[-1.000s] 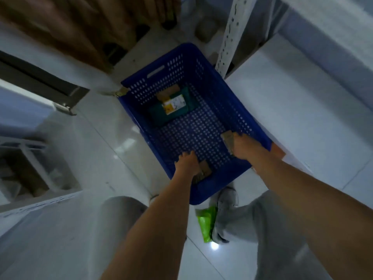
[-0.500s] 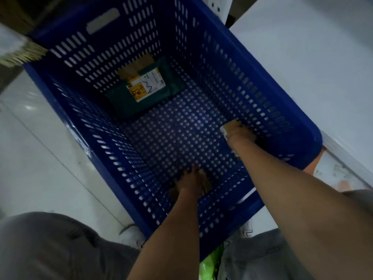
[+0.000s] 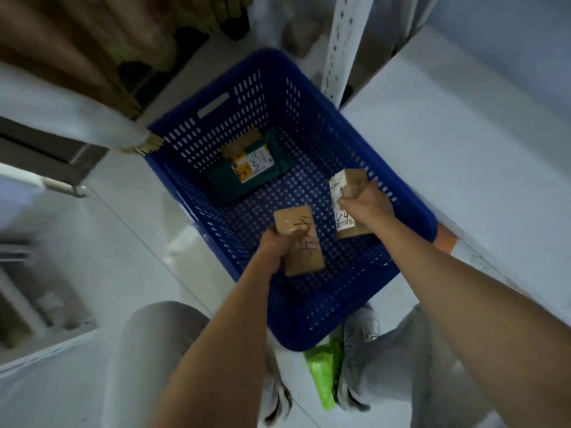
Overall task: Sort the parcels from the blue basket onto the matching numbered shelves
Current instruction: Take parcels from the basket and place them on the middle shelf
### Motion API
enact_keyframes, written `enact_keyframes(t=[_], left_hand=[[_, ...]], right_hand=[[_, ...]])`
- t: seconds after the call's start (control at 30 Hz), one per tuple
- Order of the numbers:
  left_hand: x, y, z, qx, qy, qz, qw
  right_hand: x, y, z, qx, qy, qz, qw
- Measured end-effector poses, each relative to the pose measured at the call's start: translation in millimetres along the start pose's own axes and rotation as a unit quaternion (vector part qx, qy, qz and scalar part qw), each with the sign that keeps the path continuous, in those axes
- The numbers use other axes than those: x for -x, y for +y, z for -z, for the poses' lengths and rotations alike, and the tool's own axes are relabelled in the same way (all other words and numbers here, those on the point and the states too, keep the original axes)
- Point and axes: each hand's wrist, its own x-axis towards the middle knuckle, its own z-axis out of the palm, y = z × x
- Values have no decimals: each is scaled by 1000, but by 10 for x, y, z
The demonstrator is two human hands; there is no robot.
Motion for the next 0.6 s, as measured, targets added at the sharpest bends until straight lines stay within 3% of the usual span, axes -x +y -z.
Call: enact_keyframes(t=[0.1, 0.2, 0.43, 0.6], left_hand=[[913, 502, 339, 132, -72, -5, 989], [1894, 881, 530, 188, -126, -20, 974], [3975, 1629, 560, 242, -193, -82, 947], [5005, 2114, 429, 217, -184, -104, 953]], right_hand=[[747, -363, 699, -182, -25, -15, 983], [1598, -721, 1386, -299, -76, -36, 950], [3471, -1405, 2582, -380, -69, -22, 922], [4238, -1740, 3186, -337, -4, 59, 940]])
